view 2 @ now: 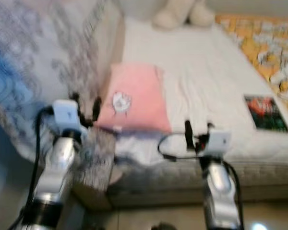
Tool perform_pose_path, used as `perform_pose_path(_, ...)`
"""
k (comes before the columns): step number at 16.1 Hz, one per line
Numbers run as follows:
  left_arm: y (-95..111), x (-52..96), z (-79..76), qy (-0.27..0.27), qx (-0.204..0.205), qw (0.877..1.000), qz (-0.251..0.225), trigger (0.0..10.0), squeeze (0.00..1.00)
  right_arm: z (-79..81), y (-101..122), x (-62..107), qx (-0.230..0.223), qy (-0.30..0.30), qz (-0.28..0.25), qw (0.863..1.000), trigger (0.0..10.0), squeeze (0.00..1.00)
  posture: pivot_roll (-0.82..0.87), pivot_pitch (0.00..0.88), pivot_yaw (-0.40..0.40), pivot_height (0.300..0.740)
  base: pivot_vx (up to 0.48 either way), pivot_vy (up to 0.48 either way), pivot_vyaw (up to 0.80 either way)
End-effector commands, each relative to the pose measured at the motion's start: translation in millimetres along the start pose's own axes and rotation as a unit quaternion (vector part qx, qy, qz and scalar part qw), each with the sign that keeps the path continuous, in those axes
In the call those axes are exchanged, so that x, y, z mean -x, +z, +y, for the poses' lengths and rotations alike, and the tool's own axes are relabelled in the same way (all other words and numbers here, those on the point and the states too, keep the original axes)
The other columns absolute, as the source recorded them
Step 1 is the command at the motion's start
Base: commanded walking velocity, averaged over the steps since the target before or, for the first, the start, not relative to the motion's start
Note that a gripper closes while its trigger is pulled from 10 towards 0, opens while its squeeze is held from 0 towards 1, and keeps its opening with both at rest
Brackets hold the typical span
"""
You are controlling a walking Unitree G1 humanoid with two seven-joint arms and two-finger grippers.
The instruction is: Clean up the room
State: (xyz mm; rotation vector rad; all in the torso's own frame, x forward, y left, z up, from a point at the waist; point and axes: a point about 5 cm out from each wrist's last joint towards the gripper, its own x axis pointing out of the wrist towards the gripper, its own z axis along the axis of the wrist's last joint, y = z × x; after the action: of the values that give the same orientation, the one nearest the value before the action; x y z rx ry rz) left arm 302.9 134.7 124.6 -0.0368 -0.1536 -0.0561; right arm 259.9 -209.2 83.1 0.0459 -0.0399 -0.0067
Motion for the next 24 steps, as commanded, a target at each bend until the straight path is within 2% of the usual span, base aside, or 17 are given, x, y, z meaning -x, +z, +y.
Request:
perform_pose_path(1, -2, 0.7, 17.0, 0.029, 0.002, 1.000, 0.007, 10.0, 0.00, 1.1, 22, -13.4, 0.002, 0.009, -0.041, 0.999, 10.0, 0.00, -0.08, 0.000, -0.002, 0.740, 0.000, 0.000, 0.00)
perform_pose_path(2, 5, -0.8, 14.7, 0.013, -0.011, 1.000, -0.002, 10.0, 0.00, -2.3, 26, -20.9, 0.002, 0.004, -0.037, 0.999, 10.0, 0.00, -0.09, 0.000, 0.006, 0.740, 0.000, -0.469, 0.00)
perform_pose_path(4, 6, 1.7, 18.3, 0.025, -0.007, 1.000, 0.012, 10.0, 0.00, -12.4, 33, -31.7, 0.005, -0.028, -0.034, 0.999, 10.0, 0.00, -0.08, 0.000, 0.003, 0.740, 0.000, -0.472, 0.00)
perform_pose_path(7, 3, 7.0, 26.2, 0.038, -0.019, 0.999, 0.027, 10.0, 0.00, -7.7, 38, -33.1, 0.021, -0.023, -0.032, 0.999, 10.0, 0.00, -0.08, 0.000, -0.002, 0.740, 0.000, -0.471, 0.00)
perform_pose_path(9, -2, 14.7, 26.9, 0.027, -0.036, 0.998, 0.032, 10.0, 0.00, -0.8, 34, -31.1, 0.022, -0.010, -0.022, 0.999, 10.0, 0.00, -0.09, 0.000, -0.005, 0.740, 0.000, -0.471, 0.00)
perform_pose_path(12, 1, 16.6, 4.8, -0.037, -0.041, 0.998, 0.032, 10.0, 0.00, 8.2, 28, -28.5, 0.022, 0.010, -0.006, 1.000, 10.0, 0.00, -0.09, 0.000, -0.004, 0.740, 0.000, -0.469, 0.00)
perform_pose_path(13, 1, 16.6, 4.3, -0.039, -0.038, 0.998, 0.033, 10.0, 0.00, 9.4, 28, -28.3, 0.022, 0.011, -0.006, 1.000, 10.0, 0.00, -0.09, 0.000, -0.002, 0.740, 0.000, -0.469, 0.00)
perform_pose_path(17, -9, 12.6, 21.9, 0.016, -0.001, 0.998, 0.069, 10.0, 0.00, 16.3, 30, -28.4, 0.037, 0.027, -0.009, 0.999, 10.0, 0.00, -0.12, 0.000, 0.013, 0.740, 0.000, -0.463, 0.00)
perform_pose_path(18, -19, 13.7, 33.0, 0.043, 0.009, 0.995, 0.092, 10.0, 0.00, 17.3, 29, -25.5, 0.042, 0.029, -0.009, 0.999, 10.0, 0.00, -0.13, 0.000, 0.022, 0.740, 0.000, -0.458, 0.00)
perform_pose_path(20, -24, 20.0, 42.2, 0.049, -0.007, 0.994, 0.100, 10.0, 0.00, 13.6, 23, -18.9, 0.045, 0.021, 0.001, 0.999, 10.0, 0.00, -0.12, 0.000, 0.022, 0.740, 0.000, -0.458, 0.00)
perform_pose_path(21, -18, 24.8, 46.5, 0.045, -0.017, 0.995, 0.089, 10.0, 0.00, 10.9, 14, -12.4, 0.042, 0.017, 0.018, 0.999, 10.0, 0.00, -0.09, 0.000, 0.012, 0.740, 0.000, -0.458, 0.00)
perform_pose_path(23, -15, 21.6, 43.4, 0.038, -0.015, 0.996, 0.084, 10.0, 0.00, 16.6, 8, -13.4, 0.010, 0.013, 0.034, 0.999, 10.0, 0.00, -0.08, 0.000, 0.015, 0.740, 0.000, -0.458, 0.00)
perform_pose_path(24, -12, 18.8, 39.2, 0.025, -0.021, 0.997, 0.074, 10.0, 0.00, 19.8, 8, -17.7, 0.010, 0.022, 0.033, 0.999, 10.0, 0.00, -0.08, 0.000, 0.017, 0.740, 0.000, -0.454, 0.00)
